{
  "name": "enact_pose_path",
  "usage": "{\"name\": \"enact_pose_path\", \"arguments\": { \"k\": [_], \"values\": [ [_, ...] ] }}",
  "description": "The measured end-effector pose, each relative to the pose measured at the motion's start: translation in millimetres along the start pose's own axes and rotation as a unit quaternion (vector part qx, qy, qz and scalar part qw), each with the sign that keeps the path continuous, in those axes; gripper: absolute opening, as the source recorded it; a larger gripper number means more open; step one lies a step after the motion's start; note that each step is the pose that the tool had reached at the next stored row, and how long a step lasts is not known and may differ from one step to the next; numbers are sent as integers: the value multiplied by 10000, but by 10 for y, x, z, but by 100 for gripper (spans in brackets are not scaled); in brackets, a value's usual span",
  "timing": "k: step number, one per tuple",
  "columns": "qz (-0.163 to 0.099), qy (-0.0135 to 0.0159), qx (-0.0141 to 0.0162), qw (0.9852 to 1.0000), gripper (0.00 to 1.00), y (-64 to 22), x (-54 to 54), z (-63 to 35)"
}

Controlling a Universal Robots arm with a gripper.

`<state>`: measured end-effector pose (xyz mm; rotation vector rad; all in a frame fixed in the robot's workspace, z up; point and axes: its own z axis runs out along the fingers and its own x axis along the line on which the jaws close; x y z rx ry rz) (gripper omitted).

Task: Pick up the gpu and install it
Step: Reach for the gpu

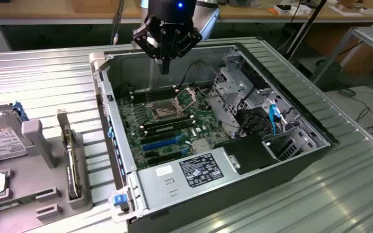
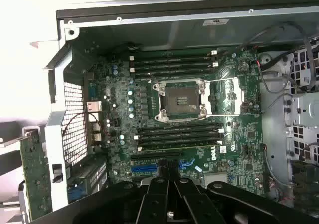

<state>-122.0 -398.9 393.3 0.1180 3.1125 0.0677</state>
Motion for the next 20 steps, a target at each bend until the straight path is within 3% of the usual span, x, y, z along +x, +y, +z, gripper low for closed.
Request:
{"name": "enact_pose_path", "arguments": {
  "k": [9,20],
  "values": [
    [0,0,0,10000,11,0,1,0],
    [0,0,0,10000,11,-90,196,-9]
  ]
}}
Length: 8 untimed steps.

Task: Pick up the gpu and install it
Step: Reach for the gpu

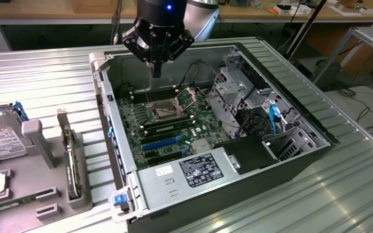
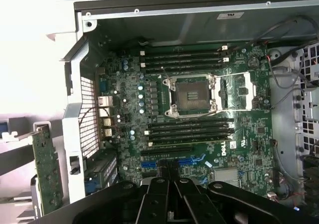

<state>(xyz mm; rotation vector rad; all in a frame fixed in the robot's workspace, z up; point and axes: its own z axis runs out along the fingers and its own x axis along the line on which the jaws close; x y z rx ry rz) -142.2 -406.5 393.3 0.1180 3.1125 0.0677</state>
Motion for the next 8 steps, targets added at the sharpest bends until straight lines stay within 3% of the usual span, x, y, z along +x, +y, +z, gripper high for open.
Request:
{"name": "enact_pose_path", "arguments": {
  "k": [8],
  "values": [
    [0,0,0,10000,11,-48,156,-6]
  ]
}}
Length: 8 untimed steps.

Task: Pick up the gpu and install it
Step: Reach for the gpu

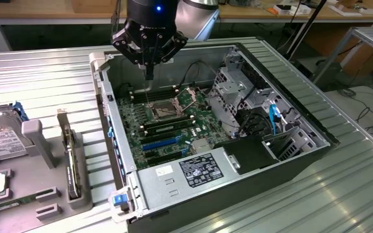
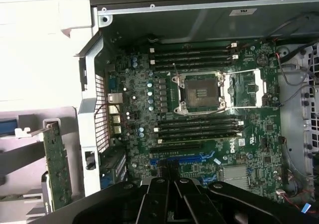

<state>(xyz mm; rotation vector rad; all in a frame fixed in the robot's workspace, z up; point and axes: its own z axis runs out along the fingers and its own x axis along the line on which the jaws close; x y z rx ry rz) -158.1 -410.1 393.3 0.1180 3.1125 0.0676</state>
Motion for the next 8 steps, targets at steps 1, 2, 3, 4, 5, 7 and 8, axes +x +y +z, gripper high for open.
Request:
{"name": "enact_pose_path", "arguments": {
  "k": [1,2,3,4,5,7,8],
  "values": [
    [0,0,0,10000,11,-7,23,-1],
    [0,0,0,10000,11,-14,44,-1],
    [0,0,0,10000,11,-23,66,-3],
    [0,0,0,10000,11,-32,85,-3],
    [0,0,0,10000,11,-39,100,-4],
    [-1,0,0,10000,11,-52,123,-5],
    [0,0,0,10000,11,-52,124,-5]
  ]
}}
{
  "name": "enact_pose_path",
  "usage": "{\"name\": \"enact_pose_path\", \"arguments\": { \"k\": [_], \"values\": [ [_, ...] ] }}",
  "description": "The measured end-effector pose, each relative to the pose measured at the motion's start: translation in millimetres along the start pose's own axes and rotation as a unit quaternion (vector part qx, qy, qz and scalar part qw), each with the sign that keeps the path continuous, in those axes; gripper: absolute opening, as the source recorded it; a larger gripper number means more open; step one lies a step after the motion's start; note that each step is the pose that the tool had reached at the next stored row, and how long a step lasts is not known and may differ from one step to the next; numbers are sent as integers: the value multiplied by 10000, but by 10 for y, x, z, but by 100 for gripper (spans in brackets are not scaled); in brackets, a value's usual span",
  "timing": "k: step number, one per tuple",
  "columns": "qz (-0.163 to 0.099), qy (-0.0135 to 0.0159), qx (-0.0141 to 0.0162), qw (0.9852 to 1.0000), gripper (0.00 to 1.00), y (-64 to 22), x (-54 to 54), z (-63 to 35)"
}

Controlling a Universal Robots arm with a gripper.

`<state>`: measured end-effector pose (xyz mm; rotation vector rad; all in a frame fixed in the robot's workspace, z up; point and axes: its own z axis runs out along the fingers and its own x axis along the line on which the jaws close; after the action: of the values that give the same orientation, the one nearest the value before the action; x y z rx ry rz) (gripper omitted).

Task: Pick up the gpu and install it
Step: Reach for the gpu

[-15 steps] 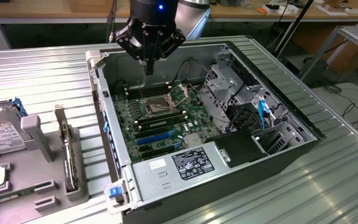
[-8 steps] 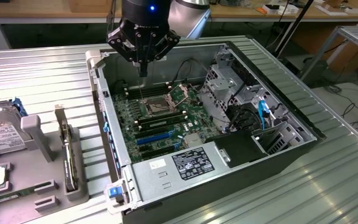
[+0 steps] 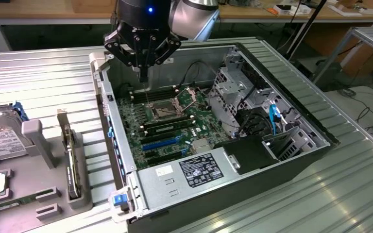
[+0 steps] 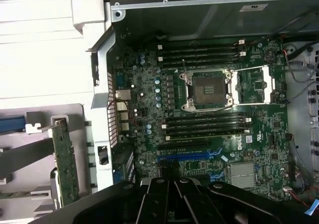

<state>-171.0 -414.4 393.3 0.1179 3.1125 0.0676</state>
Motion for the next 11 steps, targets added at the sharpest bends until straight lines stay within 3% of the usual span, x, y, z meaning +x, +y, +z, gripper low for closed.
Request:
{"name": "enact_pose_path", "arguments": {
  "k": [3,11],
  "values": [
    [0,0,0,10000,11,-3,6,0],
    [1,0,0,10000,11,-74,152,-7]
  ]
}}
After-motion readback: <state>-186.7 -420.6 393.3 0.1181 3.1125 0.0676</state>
